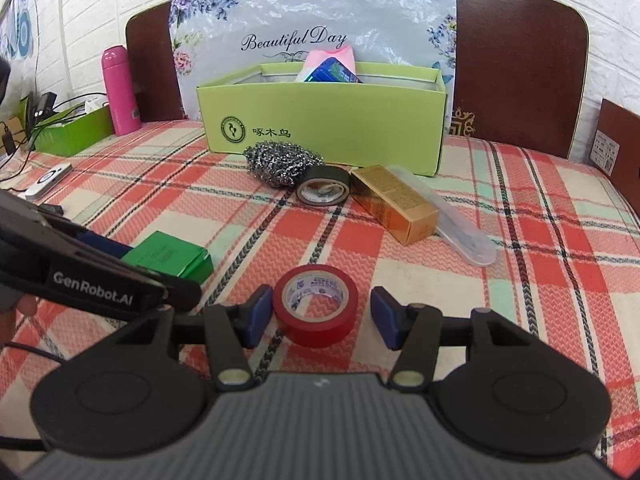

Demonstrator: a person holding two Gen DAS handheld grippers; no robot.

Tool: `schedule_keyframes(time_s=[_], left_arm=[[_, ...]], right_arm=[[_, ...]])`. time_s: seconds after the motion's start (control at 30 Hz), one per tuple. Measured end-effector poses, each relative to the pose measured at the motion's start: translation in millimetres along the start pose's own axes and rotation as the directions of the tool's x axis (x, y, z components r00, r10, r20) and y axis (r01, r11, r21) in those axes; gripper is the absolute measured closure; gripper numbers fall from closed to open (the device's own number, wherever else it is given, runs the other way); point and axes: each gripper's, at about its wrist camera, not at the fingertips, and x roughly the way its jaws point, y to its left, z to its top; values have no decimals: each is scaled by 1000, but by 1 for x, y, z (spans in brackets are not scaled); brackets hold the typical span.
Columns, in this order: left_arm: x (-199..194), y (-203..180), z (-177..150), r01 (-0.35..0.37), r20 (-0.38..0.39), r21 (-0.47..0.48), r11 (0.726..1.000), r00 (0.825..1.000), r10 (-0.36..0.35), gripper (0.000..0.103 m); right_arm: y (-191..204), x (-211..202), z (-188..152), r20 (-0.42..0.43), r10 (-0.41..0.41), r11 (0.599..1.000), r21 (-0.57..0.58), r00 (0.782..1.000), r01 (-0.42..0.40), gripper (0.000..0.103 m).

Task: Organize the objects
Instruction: 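Lower the green box and red tape into the storage box, open both grippers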

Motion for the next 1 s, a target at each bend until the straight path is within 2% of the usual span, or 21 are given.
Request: schedule_keyframes(time_s=[0.37, 0.4, 0.43, 0.57, 0.67, 0.87, 1.0], left_arm=[[3, 3, 2, 8, 14, -20, 1000, 1000, -7, 27], [2, 5, 2, 16, 22, -26, 1000, 1000, -15, 30], [1, 5, 1, 25, 34, -27, 999, 999, -24, 40], [-3, 14, 4, 72, 52, -60, 996, 996, -69, 40], [-12, 17, 13, 98, 92, -72, 993, 992, -91, 40], [-42, 22, 57, 140, 246, -58, 988, 962, -122, 40], [-59, 26, 95, 112, 347, -56, 992, 934, -86, 40]], right_arm=[[-1, 1, 1, 7, 3, 1000, -1, 1000, -3, 50], [-1, 2, 2, 6, 6, 1000, 0, 1000, -6, 53], [-1, 3, 2, 4, 20, 1000, 0, 1000, -20, 57], [1, 4, 3, 4, 25, 1000, -16, 1000, -25, 57], [-4, -2, 10, 26, 54, 998, 17, 998, -54, 57], [-15, -20, 44, 147, 64, 997, 33, 987, -70, 57], [-24, -22, 76, 229, 41, 999, 25, 973, -48, 57]])
